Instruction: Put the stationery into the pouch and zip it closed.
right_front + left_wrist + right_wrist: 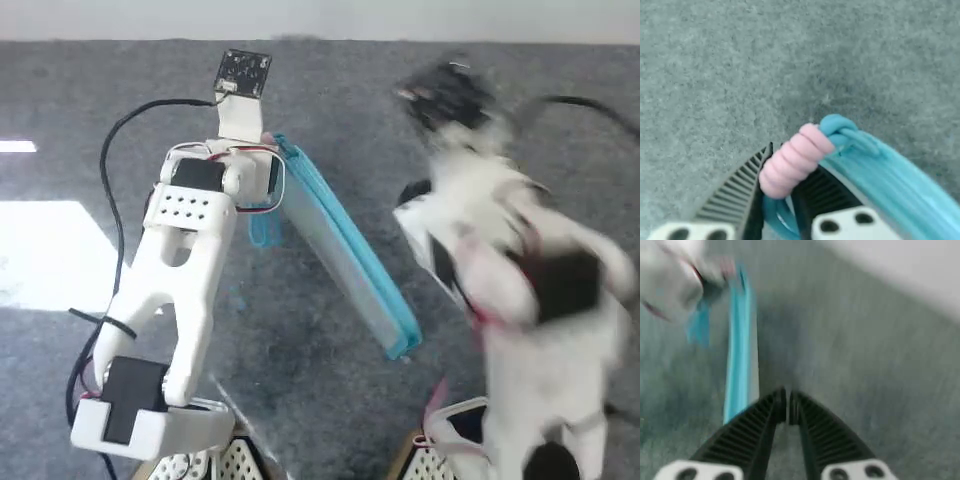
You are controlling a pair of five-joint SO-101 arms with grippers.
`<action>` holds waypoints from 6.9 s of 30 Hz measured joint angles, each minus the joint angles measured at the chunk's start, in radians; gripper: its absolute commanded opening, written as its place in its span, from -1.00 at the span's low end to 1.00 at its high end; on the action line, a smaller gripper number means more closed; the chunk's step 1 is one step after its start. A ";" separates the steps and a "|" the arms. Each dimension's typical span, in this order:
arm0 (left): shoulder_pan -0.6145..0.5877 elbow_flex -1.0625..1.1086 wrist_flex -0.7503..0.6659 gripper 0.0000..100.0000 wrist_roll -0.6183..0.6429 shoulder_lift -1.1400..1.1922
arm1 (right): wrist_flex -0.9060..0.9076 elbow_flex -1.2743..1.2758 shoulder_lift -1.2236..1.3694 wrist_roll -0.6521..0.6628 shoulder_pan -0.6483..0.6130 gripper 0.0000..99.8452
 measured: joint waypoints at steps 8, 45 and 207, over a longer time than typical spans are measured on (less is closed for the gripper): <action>0.000 -0.098 0.103 -0.97 -0.003 0.031 | -0.114 0.203 0.092 -0.005 -0.180 -0.40; 0.003 -0.353 0.408 -0.97 -0.097 0.040 | -0.350 0.262 0.417 -0.015 -0.160 -0.36; 0.077 -0.325 0.434 -0.97 -0.255 0.121 | -0.373 0.333 -0.505 -0.084 -0.167 -0.99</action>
